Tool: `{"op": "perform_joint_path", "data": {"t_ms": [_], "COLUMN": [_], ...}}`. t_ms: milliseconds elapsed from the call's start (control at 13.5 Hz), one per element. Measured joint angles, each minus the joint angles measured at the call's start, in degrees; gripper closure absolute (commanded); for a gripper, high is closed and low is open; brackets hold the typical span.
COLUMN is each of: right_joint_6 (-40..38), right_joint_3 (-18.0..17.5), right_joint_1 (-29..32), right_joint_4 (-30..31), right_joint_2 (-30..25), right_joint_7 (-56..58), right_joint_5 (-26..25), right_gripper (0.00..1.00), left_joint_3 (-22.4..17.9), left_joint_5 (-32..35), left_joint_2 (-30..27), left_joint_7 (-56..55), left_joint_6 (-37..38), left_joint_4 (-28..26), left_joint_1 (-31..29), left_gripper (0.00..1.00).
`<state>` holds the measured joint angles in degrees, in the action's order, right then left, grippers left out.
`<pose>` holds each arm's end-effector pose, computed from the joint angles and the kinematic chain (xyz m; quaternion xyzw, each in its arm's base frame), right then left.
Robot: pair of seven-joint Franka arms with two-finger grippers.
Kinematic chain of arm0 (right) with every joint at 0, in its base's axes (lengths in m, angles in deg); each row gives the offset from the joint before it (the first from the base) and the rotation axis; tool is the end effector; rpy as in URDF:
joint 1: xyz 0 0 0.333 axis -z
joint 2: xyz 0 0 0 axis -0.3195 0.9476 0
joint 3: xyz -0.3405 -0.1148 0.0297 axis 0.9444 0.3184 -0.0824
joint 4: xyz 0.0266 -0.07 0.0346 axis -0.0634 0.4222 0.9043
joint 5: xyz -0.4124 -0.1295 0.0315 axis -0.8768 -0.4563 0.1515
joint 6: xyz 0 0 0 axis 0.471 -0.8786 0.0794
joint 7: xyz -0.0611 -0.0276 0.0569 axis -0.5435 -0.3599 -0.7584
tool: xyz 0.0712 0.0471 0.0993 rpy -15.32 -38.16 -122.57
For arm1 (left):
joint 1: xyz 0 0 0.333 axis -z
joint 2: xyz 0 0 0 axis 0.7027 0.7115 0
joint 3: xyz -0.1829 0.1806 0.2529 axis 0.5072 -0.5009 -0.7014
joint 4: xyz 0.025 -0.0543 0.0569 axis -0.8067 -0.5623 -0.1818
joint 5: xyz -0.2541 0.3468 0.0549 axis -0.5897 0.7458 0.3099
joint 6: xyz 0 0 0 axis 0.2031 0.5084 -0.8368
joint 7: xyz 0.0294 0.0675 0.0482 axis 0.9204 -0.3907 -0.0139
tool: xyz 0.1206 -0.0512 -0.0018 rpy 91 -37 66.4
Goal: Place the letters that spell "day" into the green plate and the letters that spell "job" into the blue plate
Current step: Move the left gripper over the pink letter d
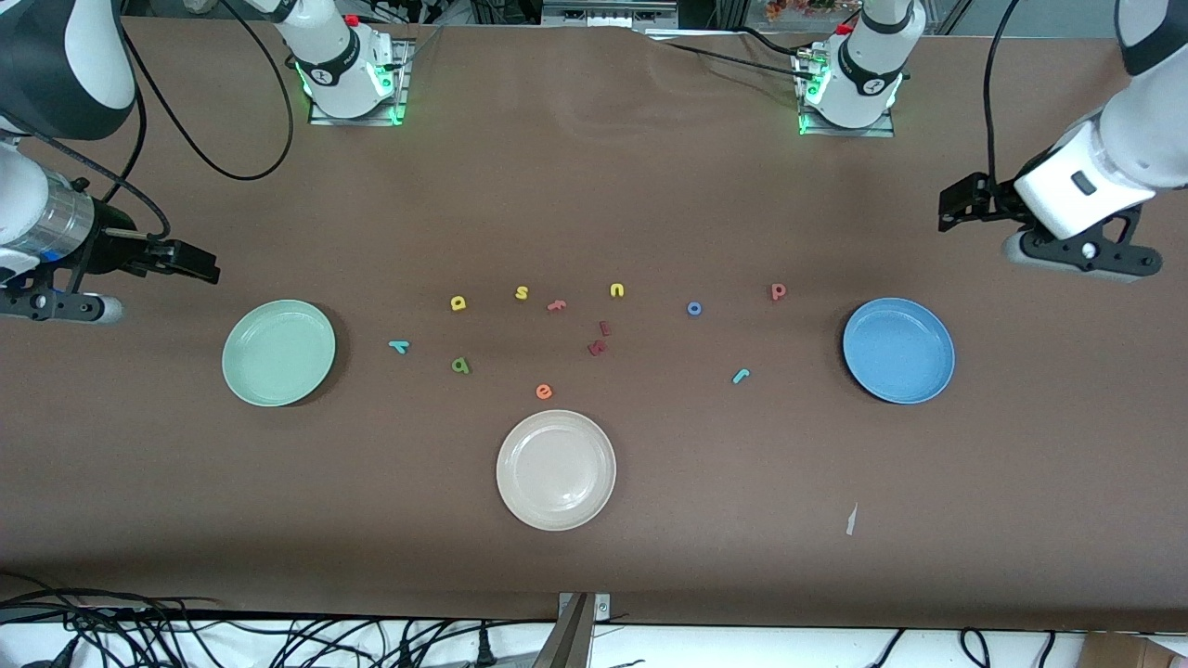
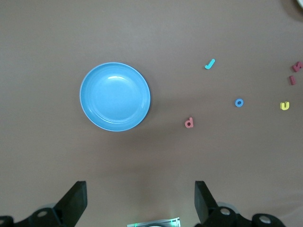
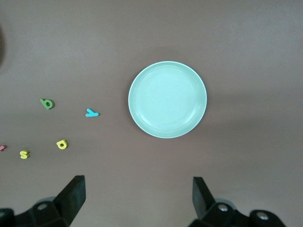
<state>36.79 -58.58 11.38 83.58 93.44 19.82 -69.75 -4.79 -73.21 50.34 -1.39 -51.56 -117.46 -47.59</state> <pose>0.6389 0.0139 0.5356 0.9975 -0.0455 -0.0548 0.0022 0.6019 -0.0716 0.5846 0.9923 -0.0826 -0.0923 0.0082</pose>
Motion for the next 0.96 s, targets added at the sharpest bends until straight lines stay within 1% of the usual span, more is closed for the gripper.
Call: {"op": "perform_joint_path", "data": {"t_ms": [223,371,594,816,965], "right_joint_6": [0.2,0.2,0.3,0.3,0.3], "right_joint_3": [0.0,0.0,-0.1,-1.4,-1.6], "right_joint_1": [0.0,0.0,0.0,-0.4,-0.5], "right_joint_4": [0.0,0.0,-0.1,-0.2,-0.2], "right_joint_2": [0.0,0.0,-0.1,-0.3,-0.3], "right_joint_7": [0.0,0.0,0.0,0.0,0.0], "right_joint_5": [-0.1,-0.1,-0.1,-0.2,-0.5], "right_gripper": [0.00,0.00,0.00,0.00,0.00], "left_joint_3": [0.0,-0.1,-0.1,0.0,-0.1], "left_joint_5": [0.0,0.0,0.0,0.0,0.0], "left_joint_2": [1.7,3.0,4.3,4.7,5.1], "left_joint_7": [0.0,0.0,-0.2,-1.7,-1.9], "left_joint_6": [0.0,-3.0,-13.4,-23.1,-28.9], "left_joint_4": [-1.7,-4.1,-11.2,-19.1,-23.4], "left_joint_1": [0.8,1.7,3.1,3.8,3.8], "left_gripper": [0.00,0.00,0.00,0.00,0.00]}}
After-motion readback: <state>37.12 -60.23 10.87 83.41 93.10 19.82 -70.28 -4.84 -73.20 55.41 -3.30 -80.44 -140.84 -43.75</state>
